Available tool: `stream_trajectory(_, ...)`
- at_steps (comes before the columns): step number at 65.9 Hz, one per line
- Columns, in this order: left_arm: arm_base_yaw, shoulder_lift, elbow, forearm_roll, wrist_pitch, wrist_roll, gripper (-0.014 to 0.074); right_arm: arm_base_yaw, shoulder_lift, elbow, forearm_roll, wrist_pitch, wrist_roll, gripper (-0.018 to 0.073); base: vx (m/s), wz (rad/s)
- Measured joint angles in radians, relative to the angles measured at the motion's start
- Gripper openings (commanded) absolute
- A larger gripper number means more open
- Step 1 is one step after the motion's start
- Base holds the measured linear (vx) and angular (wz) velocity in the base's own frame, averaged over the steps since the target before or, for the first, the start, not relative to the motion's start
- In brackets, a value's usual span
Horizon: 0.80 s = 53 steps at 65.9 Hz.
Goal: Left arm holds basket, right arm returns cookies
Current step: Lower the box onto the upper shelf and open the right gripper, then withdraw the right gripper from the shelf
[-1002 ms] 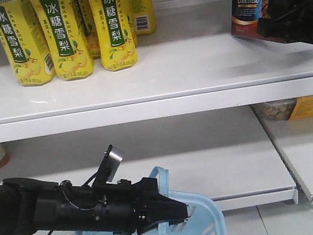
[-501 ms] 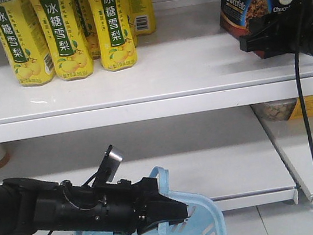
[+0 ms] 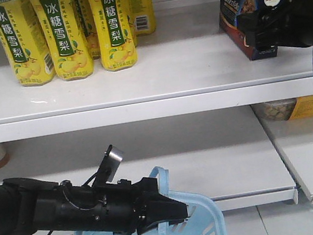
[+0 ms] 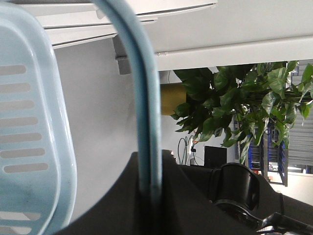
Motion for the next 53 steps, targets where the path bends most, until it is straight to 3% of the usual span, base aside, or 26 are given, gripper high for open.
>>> stream_trajectory(24,0.000,0.000,0.000,0.000,0.000,0.000,-0.0006,0.000,-0.263,0.000,-0.001,0.190,0.001,0.0582,0.00,0.00)
stream_trajectory(35,0.000,0.000,0.000,0.000,0.000,0.000,-0.0006,0.000,-0.383,0.000,-0.047,0.262,0.003,0.0582,0.00,0.00)
stream_trajectory(41,0.000,0.000,0.000,0.000,0.000,0.000,-0.0006,0.000,-0.442,0.000,-0.105,0.301,0.042,0.0582,0.00,0.00)
stream_trajectory(53,0.000,0.000,0.000,0.000,-0.001,0.000,-0.0006,0.000,-0.555,-0.006,-0.307,0.418,0.247,0.0582,0.00,0.00)
